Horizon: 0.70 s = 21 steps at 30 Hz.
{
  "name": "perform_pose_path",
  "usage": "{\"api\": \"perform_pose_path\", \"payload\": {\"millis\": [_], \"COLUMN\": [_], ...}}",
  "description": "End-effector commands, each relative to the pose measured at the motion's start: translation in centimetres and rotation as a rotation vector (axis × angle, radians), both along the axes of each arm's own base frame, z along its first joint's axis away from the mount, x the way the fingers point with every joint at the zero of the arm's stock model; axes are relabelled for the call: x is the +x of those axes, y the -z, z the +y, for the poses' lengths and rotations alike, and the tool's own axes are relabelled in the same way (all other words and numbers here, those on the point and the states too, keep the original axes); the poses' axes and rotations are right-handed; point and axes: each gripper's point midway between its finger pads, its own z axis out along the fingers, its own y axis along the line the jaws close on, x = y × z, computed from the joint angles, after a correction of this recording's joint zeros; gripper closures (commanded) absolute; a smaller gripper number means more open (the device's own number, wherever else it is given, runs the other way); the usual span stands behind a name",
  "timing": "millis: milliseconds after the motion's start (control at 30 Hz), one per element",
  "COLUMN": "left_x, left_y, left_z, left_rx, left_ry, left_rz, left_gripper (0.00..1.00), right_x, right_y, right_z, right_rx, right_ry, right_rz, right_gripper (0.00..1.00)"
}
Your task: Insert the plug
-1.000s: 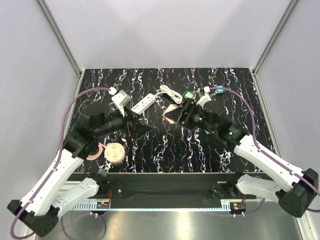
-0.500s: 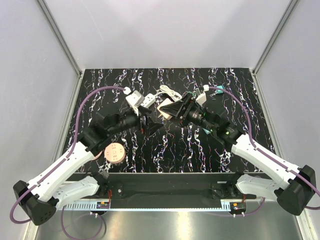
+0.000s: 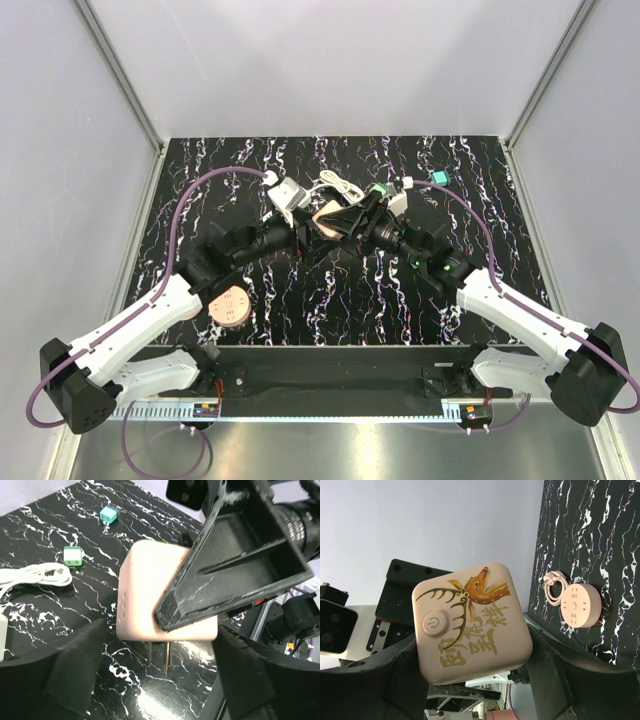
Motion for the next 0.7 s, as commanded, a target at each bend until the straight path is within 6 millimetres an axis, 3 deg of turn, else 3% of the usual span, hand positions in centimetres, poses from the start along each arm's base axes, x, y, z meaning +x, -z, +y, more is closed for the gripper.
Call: {"api": "perform_pose_path", "payload": {"millis": [0,133,333,400,433,500,567,633,667], "left_x": [0.8,0.7,0.1,-0.1,-0.3,-0.7,-1.5,-2.3,-3.2], "left_y": [-4.5,-4.4,-3.8,-3.6,-3.5,-3.7,-3.6,-3.6,-4.2], "left_z": [-0.5,-1.0,-1.8,-1.8,-1.8,-1.7,-1.4,-1.2,-0.9], "left_rx": [-0.102,-0.109,-0.114,-0.113,-0.109,-0.109,-0.104,-0.104,-0.116], "left_ry": [-0.02,-0.002,0.046,0.055,0.061,0.076,0.097,0.117,0.143], "left_rz": [-0.106,-0.1,-0.082,-0.078,-0.073,-0.071,-0.059,-0.041,-0.046], "left_gripper": [0.17,0.28,0.67,0.82,0.86,0.95,1.0,1.0,1.0], "right_x": [0.0,0.0,-0.2,-0.4,-0.4,-0.9,-1.4,-1.7,-2.0], "right_y": [-2.4,-1.9,-2.0,-2.2,-2.3,-3.1,-3.6,-2.8,-3.7], "right_z": [0.0,0.1,0.2,0.1,0.0,-0.4,-1.2,-1.7,-2.2], "right_rx": [0.07,0.076,0.087,0.089,0.078,0.072,0.039,-0.048,-0.069], "right_ry": [0.002,0.0,-0.014,-0.018,-0.02,-0.022,-0.017,-0.016,-0.011], "right_rz": [-0.057,-0.044,-0.056,-0.071,-0.095,-0.146,-0.215,-0.269,-0.307], "right_gripper": [1.0,1.0,0.98,0.83,0.63,0.46,0.26,0.17,0.09]}}
